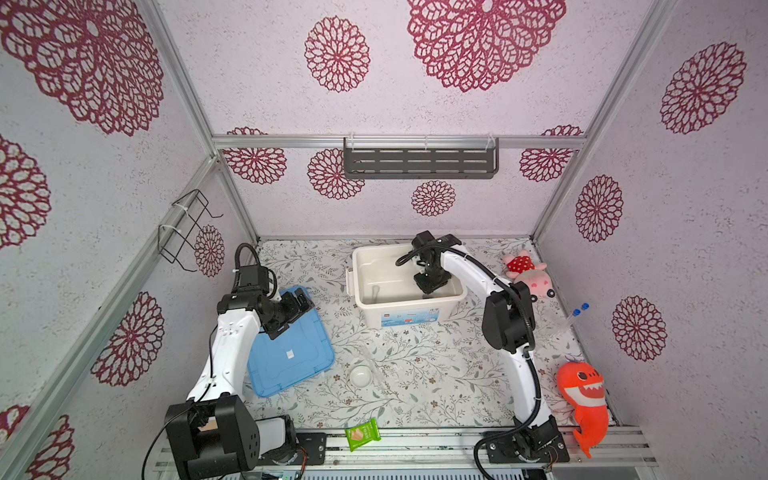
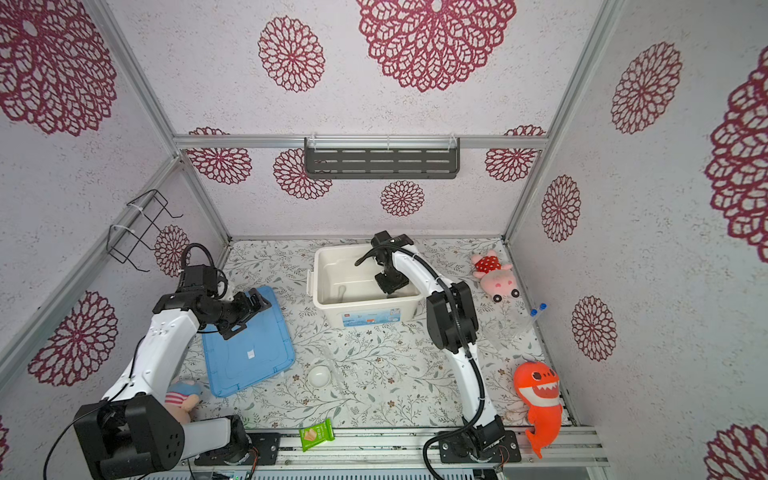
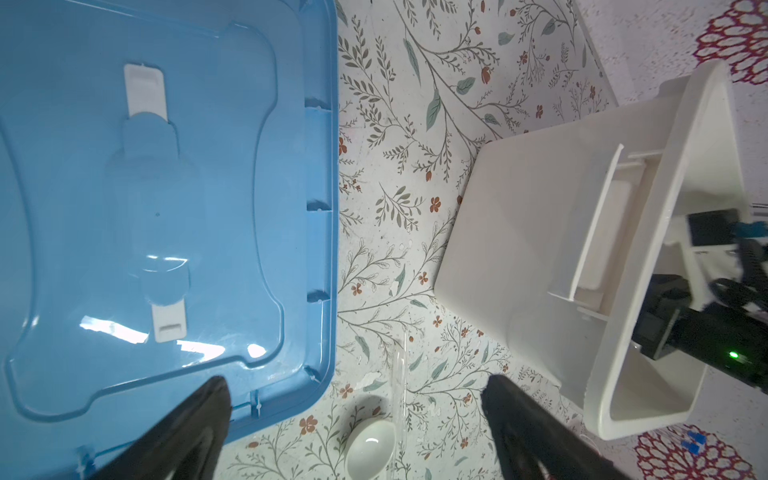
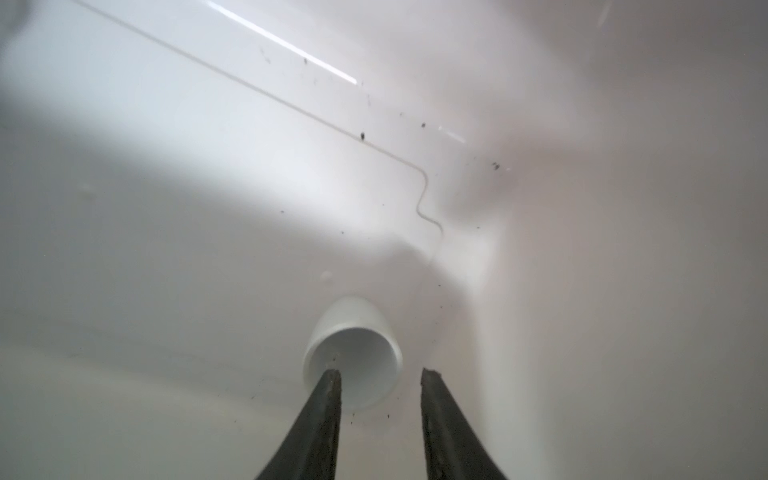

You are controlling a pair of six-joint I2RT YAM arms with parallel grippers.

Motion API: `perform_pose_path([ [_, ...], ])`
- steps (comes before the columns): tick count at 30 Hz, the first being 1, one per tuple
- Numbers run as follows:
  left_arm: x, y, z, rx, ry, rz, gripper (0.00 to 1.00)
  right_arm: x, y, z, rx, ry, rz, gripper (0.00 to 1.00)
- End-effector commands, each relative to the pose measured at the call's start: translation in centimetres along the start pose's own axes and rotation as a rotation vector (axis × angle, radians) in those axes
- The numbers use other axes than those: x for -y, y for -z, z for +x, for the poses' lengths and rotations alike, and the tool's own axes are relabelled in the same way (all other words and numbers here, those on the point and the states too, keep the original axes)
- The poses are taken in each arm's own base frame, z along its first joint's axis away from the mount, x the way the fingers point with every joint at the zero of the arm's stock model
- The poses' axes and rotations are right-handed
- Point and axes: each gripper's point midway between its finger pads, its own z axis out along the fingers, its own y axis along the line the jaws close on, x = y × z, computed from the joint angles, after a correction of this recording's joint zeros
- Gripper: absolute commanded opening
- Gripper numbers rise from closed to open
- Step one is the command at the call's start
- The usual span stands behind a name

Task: Organize the chemistry lab equipment
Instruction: 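Lower the mortar cup into the bin and open the right gripper, then reach the right gripper to the small white bowl beside the blue lid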

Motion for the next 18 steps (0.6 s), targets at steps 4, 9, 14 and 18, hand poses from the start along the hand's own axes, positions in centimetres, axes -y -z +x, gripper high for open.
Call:
perform_pose_path([
  [4, -0.2, 0.9, 0.2, 0.026, -0.027, -0.018, 0.99, -0.3, 10.0, -2.8, 0.248, -0.019, -0.014, 0.39],
  [9, -0.3, 0.7, 1.0, 0.047, -0.013, 0.016, 0.99, -1.6, 14.2, -3.5, 0.353, 0.018, -0.023, 0.40],
  [14, -1.8, 1.9, 1.5, 0.062, -0.015, -0.076, 0.99, -9.6, 17.8, -3.6, 0.500, 0.330, -0.140, 0.40],
  [18, -4.4, 3.7, 0.7, 0.146, -0.045, -0.242, 0.98, -16.6, 17.5, -1.9, 0.548, 0.550, -0.212, 0.40],
])
